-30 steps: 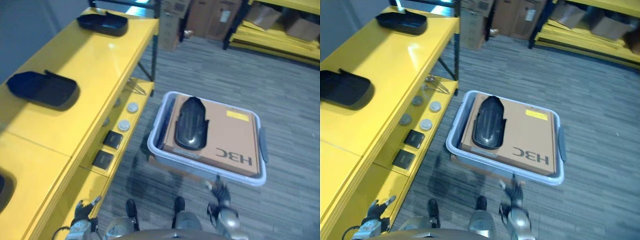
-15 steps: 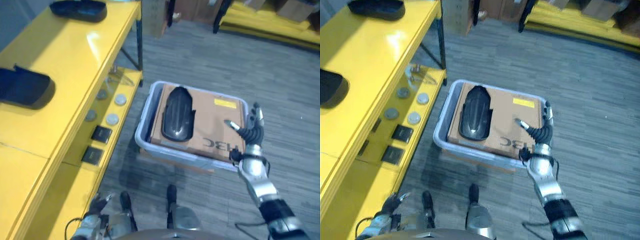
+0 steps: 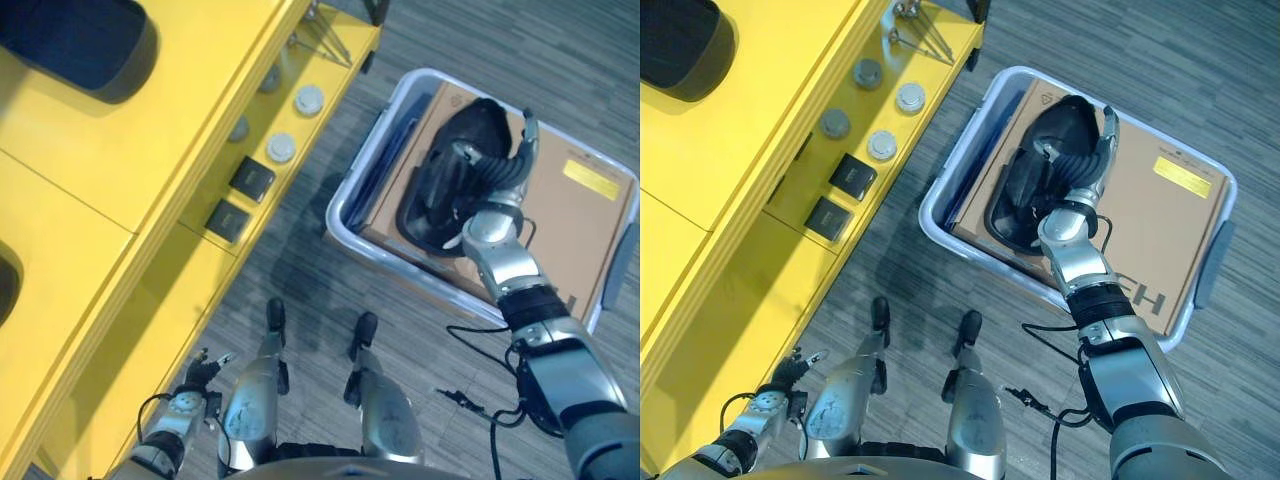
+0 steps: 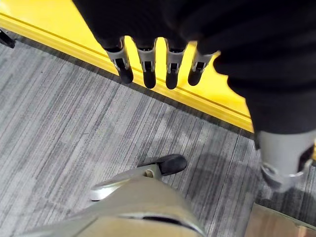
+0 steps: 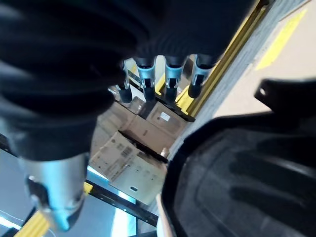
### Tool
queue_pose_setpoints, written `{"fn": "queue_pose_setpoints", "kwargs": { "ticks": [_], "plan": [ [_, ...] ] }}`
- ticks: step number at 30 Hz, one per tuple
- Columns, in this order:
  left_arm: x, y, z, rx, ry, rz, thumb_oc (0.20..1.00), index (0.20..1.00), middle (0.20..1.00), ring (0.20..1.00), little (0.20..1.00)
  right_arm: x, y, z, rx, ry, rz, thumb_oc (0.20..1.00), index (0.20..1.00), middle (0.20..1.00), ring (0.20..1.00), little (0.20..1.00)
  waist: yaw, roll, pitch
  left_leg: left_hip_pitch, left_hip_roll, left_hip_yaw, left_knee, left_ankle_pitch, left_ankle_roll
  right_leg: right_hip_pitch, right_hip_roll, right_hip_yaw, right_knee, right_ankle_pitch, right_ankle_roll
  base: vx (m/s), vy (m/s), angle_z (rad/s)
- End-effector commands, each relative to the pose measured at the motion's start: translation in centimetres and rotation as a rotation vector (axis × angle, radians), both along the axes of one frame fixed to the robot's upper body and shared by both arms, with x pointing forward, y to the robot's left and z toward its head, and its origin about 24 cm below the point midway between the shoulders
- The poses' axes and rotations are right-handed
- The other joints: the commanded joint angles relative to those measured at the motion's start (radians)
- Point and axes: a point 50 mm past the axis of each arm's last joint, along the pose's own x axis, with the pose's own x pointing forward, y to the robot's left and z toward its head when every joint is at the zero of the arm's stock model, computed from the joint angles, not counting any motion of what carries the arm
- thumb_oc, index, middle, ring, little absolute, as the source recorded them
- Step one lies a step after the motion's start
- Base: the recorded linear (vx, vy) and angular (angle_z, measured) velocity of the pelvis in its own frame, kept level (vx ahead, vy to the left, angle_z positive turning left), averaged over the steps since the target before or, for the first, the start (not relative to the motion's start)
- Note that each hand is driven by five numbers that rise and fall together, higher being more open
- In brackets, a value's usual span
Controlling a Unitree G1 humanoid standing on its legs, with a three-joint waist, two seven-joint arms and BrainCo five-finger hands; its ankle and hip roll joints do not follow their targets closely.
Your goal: Move parts from the plastic box to the shelf.
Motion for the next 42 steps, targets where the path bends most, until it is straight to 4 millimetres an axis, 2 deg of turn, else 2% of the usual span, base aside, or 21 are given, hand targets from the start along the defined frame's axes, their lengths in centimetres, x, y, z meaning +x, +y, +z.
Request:
{"fn": "queue_pose_setpoints", "kwargs": {
  "ticks": [1, 6, 10, 15, 19, 23, 24, 25, 26, 29, 34, 35, 37, 39, 42],
  "plan": [
    [-0.2, 0.7, -0.2, 0.013, 0.022, 0.0, 1.0, 1.0, 1.0, 1.0, 1.0, -0.4, -1.6, 1.4, -0.062, -0.064, -0.147, 1.0, 1.0, 1.0, 1.0, 1.0, -0.009, -0.004, -0.048, 0.01, -0.041, -0.06, -0.006, -0.146, -0.008, -0.001, 0.004, 0.041, -0.004, -0.12, 0.022, 0.0, 0.028, 0.12],
    [0.3, 0.0, -0.1, -0.02, 0.019, -0.021, 1.0, 1.0, 1.0, 1.0, 1.0, -0.7, -2.8, 0.8, -0.073, -0.084, -0.266, 1.0, 1.0, 1.0, 1.0, 1.0, -0.006, 0.008, -0.035, -0.001, -0.043, -0.064, -0.006, -0.143, -0.011, -0.01, -0.002, 0.033, -0.002, -0.119, 0.024, 0.0, 0.006, 0.01],
    [0.2, -0.3, -0.2, -0.032, 0.035, -0.044, 1.0, 1.0, 1.0, 1.0, 1.0, -1.0, -2.9, 0.5, -0.066, -0.063, -0.288, 1.0, 1.0, 1.0, 1.0, 1.0, -0.01, 0.012, -0.028, -0.003, -0.045, -0.066, -0.006, -0.142, -0.013, -0.014, -0.005, 0.033, 0.0, -0.118, 0.026, 0.0, 0.0, 0.0],
    [-0.2, -0.6, -0.4, -0.038, 0.038, -0.053, 1.0, 1.0, 1.0, 1.0, 1.0, -1.1, -3.3, -1.1, -0.045, 0.004, -0.287, 1.0, 1.0, 1.0, 1.0, 1.0, -0.009, 0.012, -0.022, -0.005, -0.045, -0.067, -0.006, -0.142, -0.012, -0.015, -0.008, 0.031, 0.001, -0.118, 0.026, 0.0, 0.0, 0.0],
    [0.0, -0.6, -0.3, -0.039, 0.026, -0.053, 1.0, 1.0, 1.0, 1.0, 1.0, -0.9, -3.5, -3.3, 0.033, 0.155, -0.224, 1.0, 1.0, 1.0, 1.0, 1.0, -0.008, 0.013, -0.017, -0.005, -0.044, -0.065, -0.006, -0.142, -0.014, -0.015, -0.009, 0.03, 0.002, -0.119, 0.025, 0.0, 0.0, 0.0],
    [0.6, -0.2, 0.1, -0.039, 0.01, -0.052, 1.0, 1.0, 1.0, 1.0, 1.0, -0.5, -3.6, -7.5, 0.13, 0.458, -0.082, 1.0, 1.0, 1.0, 1.0, 1.0, 0.002, 0.014, -0.013, -0.005, -0.041, -0.069, -0.006, -0.142, -0.018, -0.014, -0.013, 0.021, 0.006, -0.121, 0.023, 0.0, -0.004, 0.01],
    [0.6, -0.1, 0.1, -0.039, 0.009, -0.051, 1.0, 1.0, 1.0, 1.0, 1.0, -0.5, -3.6, -7.7, 0.132, 0.485, -0.067, 1.0, 1.0, 1.0, 1.0, 1.0, 0.003, 0.014, -0.013, -0.005, -0.041, -0.07, -0.006, -0.141, -0.018, -0.014, -0.013, 0.02, 0.006, -0.121, 0.023, 0.0, -0.028, 0.15],
    [0.9, -0.1, 0.3, -0.035, 0.005, -0.062, 1.0, 1.0, 1.0, 1.0, 1.0, -0.7, -3.6, -9.3, 0.143, 0.613, -0.026, 0.432, 0.432, 0.432, 0.432, 0.432, 0.01, 0.015, -0.01, -0.009, -0.04, -0.07, -0.006, -0.139, -0.019, -0.014, -0.015, 0.014, 0.006, -0.122, 0.021, -0.01, -0.026, 0.14],
    [0.9, 0.0, 0.3, -0.032, 0.004, -0.069, 1.0, 1.0, 1.0, 1.0, 1.0, -0.8, -3.7, -10.0, 0.148, 0.679, -0.001, 0.2, 0.2, 0.2, 0.2, 0.2, 0.013, 0.015, -0.01, -0.009, -0.039, -0.07, -0.006, -0.138, -0.02, -0.013, -0.016, 0.01, 0.006, -0.122, 0.021, -0.01, -0.029, 0.11],
    [1.0, 0.2, 0.5, -0.03, -0.024, -0.086, 1.0, 1.0, 1.0, 1.0, 1.0, -1.4, -4.1, -11.9, 0.216, 0.782, 0.035, 0.2, 0.2, 0.2, 0.2, 0.2, 0.027, 0.015, -0.019, -0.004, -0.035, -0.075, -0.006, -0.135, -0.026, -0.001, -0.018, -0.006, 0.007, -0.126, 0.016, 0.0, -0.017, 0.09],
    [1.5, 0.0, 1.1, -0.048, -0.098, -0.08, 1.0, 1.0, 1.0, 1.0, 1.0, -2.7, -5.1, -13.7, 0.28, 0.863, -0.024, 0.2, 0.2, 0.2, 0.2, 0.2, 0.031, 0.01, -0.041, 0.013, -0.032, -0.077, -0.006, -0.14, -0.028, 0.022, -0.016, -0.017, 0.006, -0.131, 0.014, 0.01, -0.004, 0.05],
    [1.9, -0.1, 1.5, -0.056, -0.137, -0.086, 1.0, 1.0, 1.0, 1.0, 1.0, -3.9, -5.6, -15.2, 0.327, 0.895, -0.048, 0.2, 0.2, 0.2, 0.2, 0.2, 0.03, 0.002, -0.06, 0.029, -0.029, -0.078, -0.006, -0.144, -0.029, 0.038, -0.014, -0.021, 0.004, -0.133, 0.014, 0.03, -0.025, 0.12],
    [2.4, -0.2, 2.0, -0.059, -0.19, -0.091, 1.0, 1.0, 1.0, 1.0, 1.0, -5.0, -6.1, -16.3, 0.357, 0.925, -0.076, 0.2, 0.2, 0.2, 0.2, 0.2, 0.029, -0.007, -0.079, 0.044, -0.027, -0.073, -0.006, -0.146, -0.029, 0.055, -0.013, -0.022, 0.0, -0.132, 0.015, 0.04, -0.034, 0.13],
    [3.7, -0.2, 3.4, -0.071, -0.276, -0.101, 1.0, 1.0, 1.0, 1.0, 1.0, -7.1, -7.3, -18.2, 0.398, 0.961, -0.138, 0.2, 0.2, 0.2, 0.2, 0.2, 0.029, -0.023, -0.111, 0.074, -0.022, -0.064, -0.006, -0.153, -0.029, 0.085, -0.013, -0.022, -0.004, -0.132, 0.018, 0.04, -0.05, 0.05],
    [5.5, -0.8, 5.5, -0.104, -0.37, -0.136, 1.0, 1.0, 1.0, 1.0, 1.0, -9.4, -8.8, -19.6, 0.433, 0.946, -0.186, 0.2, 0.2, 0.2, 0.2, 0.2, 0.032, -0.038, -0.149, 0.115, -0.015, -0.062, -0.006, -0.164, -0.026, 0.127, -0.01, -0.022, -0.004, -0.136, 0.016, 0.06, -0.073, 0.05]
  ]
}}
